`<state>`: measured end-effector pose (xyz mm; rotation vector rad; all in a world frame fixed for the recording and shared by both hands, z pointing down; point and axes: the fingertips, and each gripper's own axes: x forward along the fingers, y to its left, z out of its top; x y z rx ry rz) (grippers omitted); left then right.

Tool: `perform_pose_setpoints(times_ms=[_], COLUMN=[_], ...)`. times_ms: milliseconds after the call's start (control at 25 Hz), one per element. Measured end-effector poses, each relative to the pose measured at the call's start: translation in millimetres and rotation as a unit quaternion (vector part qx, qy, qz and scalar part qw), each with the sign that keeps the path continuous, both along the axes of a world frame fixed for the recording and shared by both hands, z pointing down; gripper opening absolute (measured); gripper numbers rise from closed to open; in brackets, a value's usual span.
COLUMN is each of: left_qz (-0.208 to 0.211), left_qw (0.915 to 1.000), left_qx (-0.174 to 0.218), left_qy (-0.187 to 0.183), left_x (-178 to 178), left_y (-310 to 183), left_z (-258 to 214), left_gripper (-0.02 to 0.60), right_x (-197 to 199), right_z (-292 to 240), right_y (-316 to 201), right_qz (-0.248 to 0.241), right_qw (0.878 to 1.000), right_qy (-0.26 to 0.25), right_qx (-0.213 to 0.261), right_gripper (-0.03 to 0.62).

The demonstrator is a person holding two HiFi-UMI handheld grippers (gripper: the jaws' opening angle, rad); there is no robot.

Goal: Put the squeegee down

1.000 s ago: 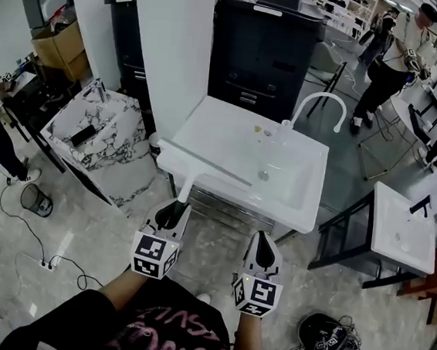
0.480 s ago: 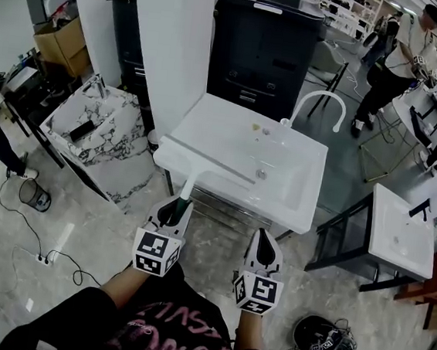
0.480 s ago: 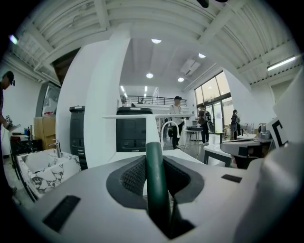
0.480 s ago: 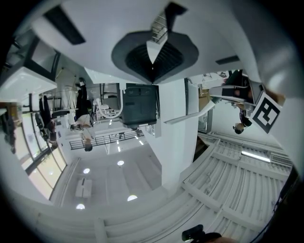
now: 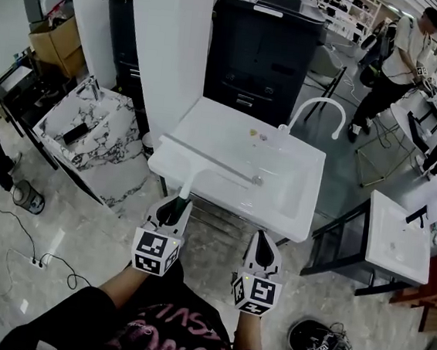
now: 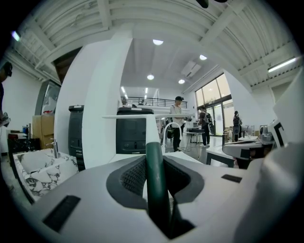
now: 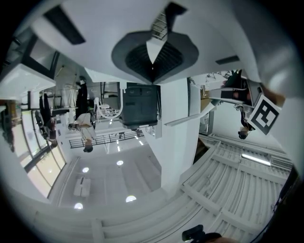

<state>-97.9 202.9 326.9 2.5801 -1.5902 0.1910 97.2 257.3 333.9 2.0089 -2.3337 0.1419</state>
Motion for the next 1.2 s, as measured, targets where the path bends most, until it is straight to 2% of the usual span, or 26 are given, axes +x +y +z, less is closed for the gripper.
perform_pose_setpoints(times_ms=[600, 1200], left_qz=[0.01, 0.043], left_qw=[0.9994, 0.9968], left_qx=[-0.032, -0.067], left_qy=[0.005, 0.007], left_x=[2.5, -3.6], left_y=[-82.0, -211.3], left_z=[20.6, 38.6], left_gripper=[0.084, 0.084], right_x=[1.9, -9.6], right_z=[13.8, 26.7], right_y=[-77.1, -194.1], right_qz=[0.014, 0.049], right_qw=[1.0, 0.997], right_qy=[0.006, 0.009], right_qx=[-0.027, -0.062], right_gripper=[0.02, 0.02])
